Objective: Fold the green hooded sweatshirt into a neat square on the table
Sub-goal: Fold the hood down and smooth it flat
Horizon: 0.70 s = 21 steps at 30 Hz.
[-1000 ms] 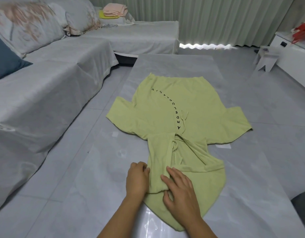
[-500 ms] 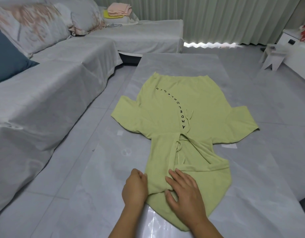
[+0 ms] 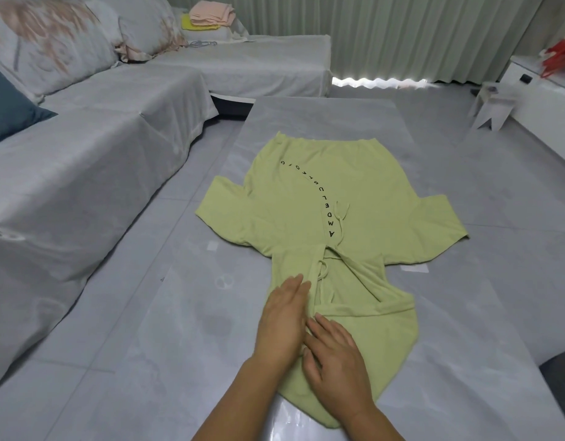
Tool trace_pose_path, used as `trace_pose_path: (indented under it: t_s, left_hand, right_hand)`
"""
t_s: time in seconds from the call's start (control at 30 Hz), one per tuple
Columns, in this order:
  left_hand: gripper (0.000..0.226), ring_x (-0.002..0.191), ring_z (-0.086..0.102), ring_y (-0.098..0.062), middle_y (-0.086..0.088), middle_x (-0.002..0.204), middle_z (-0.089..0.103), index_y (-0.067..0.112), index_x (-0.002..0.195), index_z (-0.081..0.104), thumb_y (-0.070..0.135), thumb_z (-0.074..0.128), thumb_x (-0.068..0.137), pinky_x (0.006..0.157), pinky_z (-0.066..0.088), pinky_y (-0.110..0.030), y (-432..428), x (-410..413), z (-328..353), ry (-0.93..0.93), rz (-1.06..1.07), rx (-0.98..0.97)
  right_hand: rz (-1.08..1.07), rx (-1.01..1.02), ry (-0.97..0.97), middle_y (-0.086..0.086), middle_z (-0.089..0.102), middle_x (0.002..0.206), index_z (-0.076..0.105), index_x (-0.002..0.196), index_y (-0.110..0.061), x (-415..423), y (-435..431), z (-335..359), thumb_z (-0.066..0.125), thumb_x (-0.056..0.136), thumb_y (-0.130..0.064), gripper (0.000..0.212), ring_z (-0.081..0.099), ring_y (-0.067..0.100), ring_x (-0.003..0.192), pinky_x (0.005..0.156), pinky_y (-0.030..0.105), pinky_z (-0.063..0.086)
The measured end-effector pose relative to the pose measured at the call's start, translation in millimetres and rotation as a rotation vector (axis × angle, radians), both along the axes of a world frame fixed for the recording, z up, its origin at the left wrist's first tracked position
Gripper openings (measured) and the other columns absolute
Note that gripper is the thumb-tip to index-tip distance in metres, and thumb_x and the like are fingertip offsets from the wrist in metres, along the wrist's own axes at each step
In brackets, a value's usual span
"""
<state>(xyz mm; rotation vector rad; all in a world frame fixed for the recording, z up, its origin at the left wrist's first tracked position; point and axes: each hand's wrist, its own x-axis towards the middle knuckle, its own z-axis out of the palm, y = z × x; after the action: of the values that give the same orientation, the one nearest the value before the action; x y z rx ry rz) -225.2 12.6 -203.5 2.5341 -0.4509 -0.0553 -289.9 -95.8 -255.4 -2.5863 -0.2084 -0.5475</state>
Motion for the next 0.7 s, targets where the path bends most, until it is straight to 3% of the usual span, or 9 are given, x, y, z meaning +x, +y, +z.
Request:
trace_pose_path:
  t_s: [0.07, 0.13, 0.27, 0.43, 0.5, 0.6, 0.63, 0.7]
  left_hand:
    - [0.093, 0.145, 0.004, -0.013, 0.002, 0.157, 0.010, 0.022, 0.146, 0.019, 0.063, -0.018, 0.071, 0.113, -0.007, -0.026, -1.4, 6.6, -16.2, 0.028, -0.030, 0.119]
    - [0.111, 0.145, -0.007, -0.011, 0.004, 0.158, 0.000, 0.028, 0.147, 0.007, 0.070, -0.038, 0.056, 0.114, -0.013, -0.030, 3.7, 7.2, -29.7, 0.046, -0.008, 0.231]
    - [0.102, 0.142, -0.012, -0.007, 0.003, 0.158, -0.005, 0.031, 0.141, -0.013, 0.071, -0.041, 0.052, 0.115, -0.012, -0.032, 5.3, 2.3, -31.3, 0.075, 0.015, 0.246]
    - [0.116, 0.144, -0.012, -0.014, 0.000, 0.158, -0.008, 0.030, 0.147, -0.001, 0.070, -0.045, 0.047, 0.115, -0.014, -0.038, 3.3, 3.2, -27.9, 0.072, 0.009, 0.325]
    - [0.109, 0.145, -0.003, -0.014, 0.000, 0.158, 0.005, 0.027, 0.147, 0.015, 0.072, -0.033, 0.059, 0.116, -0.010, -0.036, 4.0, 4.9, -22.4, 0.071, -0.002, 0.280]
    - [0.066, 0.136, 0.031, -0.021, -0.006, 0.145, 0.041, 0.013, 0.131, 0.046, 0.054, 0.019, 0.087, 0.111, 0.019, -0.033, 3.0, 16.4, -9.5, -0.036, 0.120, 0.000]
    - [0.050, 0.129, 0.039, -0.025, -0.009, 0.138, 0.046, 0.008, 0.126, 0.049, 0.042, 0.035, 0.092, 0.105, 0.029, -0.033, 2.9, 25.2, -6.4, -0.052, 0.211, -0.074]
    - [0.041, 0.119, 0.044, -0.028, -0.014, 0.131, 0.047, 0.003, 0.125, 0.046, 0.028, 0.048, 0.093, 0.096, 0.037, -0.035, 2.9, 50.5, -1.6, 0.066, 0.417, -0.206]
  right_hand:
    - [0.000, 0.006, 0.010, -0.004, 0.066, 0.119, 0.070, 0.100, -0.020, 0.5, 0.0, 0.0, 0.047, 0.077, -0.022, 0.033, 0.056, 0.012, 0.115, 0.101, 0.029, 0.034]
    - [0.009, 0.009, 0.028, -0.004, 0.065, 0.121, 0.070, 0.100, -0.021, 1.8, -0.3, -0.8, 0.047, 0.077, -0.022, 0.033, 0.054, 0.011, 0.116, 0.102, 0.029, 0.034]
    - [-0.014, 0.080, 0.029, -0.005, 0.068, 0.115, 0.070, 0.099, -0.019, 2.2, -3.3, 0.3, 0.045, 0.078, -0.019, 0.033, 0.056, 0.009, 0.115, 0.105, 0.023, 0.030]
    - [-0.030, 0.064, 0.042, -0.006, 0.068, 0.114, 0.069, 0.097, -0.019, 1.7, -2.4, -0.1, 0.044, 0.076, -0.017, 0.033, 0.056, 0.008, 0.114, 0.103, 0.026, 0.032]
    - [-0.031, 0.073, 0.024, -0.005, 0.068, 0.114, 0.069, 0.092, -0.020, 0.6, -2.2, 0.0, 0.046, 0.076, -0.018, 0.028, 0.056, 0.009, 0.113, 0.101, 0.028, 0.035]
    - [-0.030, 0.104, -0.024, -0.004, 0.067, 0.112, 0.067, 0.086, -0.021, 0.6, -2.9, 2.8, 0.050, 0.076, -0.023, 0.020, 0.056, 0.009, 0.111, 0.099, 0.027, 0.036]
    - [-0.016, 0.110, -0.036, -0.004, 0.066, 0.114, 0.066, 0.090, -0.021, 0.8, -2.5, 3.6, 0.051, 0.076, -0.024, 0.020, 0.053, 0.009, 0.113, 0.099, 0.027, 0.035]
    - [0.017, 0.093, -0.045, -0.004, 0.064, 0.120, 0.063, 0.100, -0.025, 1.1, -2.1, 4.2, 0.051, 0.077, -0.028, 0.026, 0.049, 0.009, 0.117, 0.099, 0.029, 0.034]
